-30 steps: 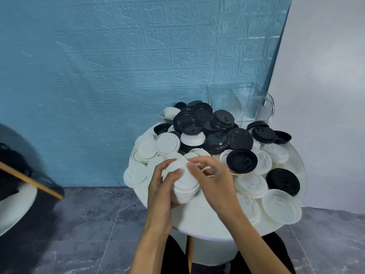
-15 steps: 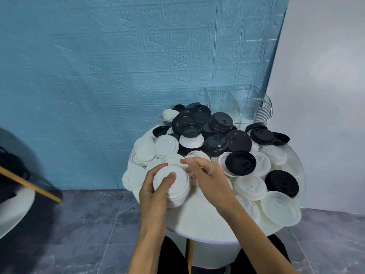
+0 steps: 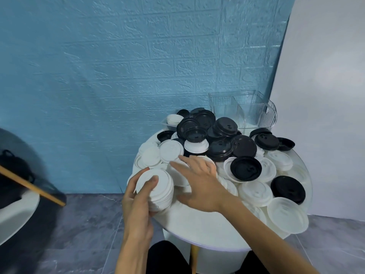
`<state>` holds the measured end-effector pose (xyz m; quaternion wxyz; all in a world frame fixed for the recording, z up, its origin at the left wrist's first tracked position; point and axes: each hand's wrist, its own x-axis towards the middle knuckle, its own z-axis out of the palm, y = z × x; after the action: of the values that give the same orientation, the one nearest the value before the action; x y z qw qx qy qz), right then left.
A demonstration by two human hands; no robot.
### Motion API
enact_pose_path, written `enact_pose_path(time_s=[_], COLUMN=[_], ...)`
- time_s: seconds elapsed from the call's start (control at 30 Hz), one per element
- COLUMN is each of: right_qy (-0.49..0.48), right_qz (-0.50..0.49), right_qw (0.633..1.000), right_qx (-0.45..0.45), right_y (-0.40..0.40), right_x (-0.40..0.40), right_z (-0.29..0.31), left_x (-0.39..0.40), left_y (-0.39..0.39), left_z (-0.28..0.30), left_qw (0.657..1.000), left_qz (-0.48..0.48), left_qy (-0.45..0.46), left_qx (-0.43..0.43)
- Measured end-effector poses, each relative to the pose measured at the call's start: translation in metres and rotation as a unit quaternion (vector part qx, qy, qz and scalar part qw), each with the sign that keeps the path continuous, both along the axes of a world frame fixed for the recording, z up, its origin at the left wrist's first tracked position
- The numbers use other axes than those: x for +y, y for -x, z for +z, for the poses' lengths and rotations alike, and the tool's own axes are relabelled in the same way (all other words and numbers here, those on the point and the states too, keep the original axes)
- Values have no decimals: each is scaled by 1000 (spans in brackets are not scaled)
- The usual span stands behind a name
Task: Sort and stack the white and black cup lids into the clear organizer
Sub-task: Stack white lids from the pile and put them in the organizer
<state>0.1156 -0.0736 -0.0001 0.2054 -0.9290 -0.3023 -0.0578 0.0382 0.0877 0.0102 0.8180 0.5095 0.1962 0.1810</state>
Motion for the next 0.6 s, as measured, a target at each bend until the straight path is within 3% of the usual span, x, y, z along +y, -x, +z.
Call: enact_pose_path(time_s=[0.13,0.37,0.5,0.6], right_qy=[15,-117,-254,-422], right_qz=[-29,-79,-112,-84], right_qw=[998,986,960,902], right_qx=[-45,-89,-26,41], right_y=[1,4,6,15], right_x=[10,12,10,7], right_z=[-7,-6,5,21], left_x=[3,9,11,8], left_y=[-1,1,-1,-2], left_z=[-2,0,1,4], left_qw=[1000,998,998,998], left_qz=[-7,-28,-45,-50], left_qy=[17,47,46,35], left_qx=[4,14,17,10])
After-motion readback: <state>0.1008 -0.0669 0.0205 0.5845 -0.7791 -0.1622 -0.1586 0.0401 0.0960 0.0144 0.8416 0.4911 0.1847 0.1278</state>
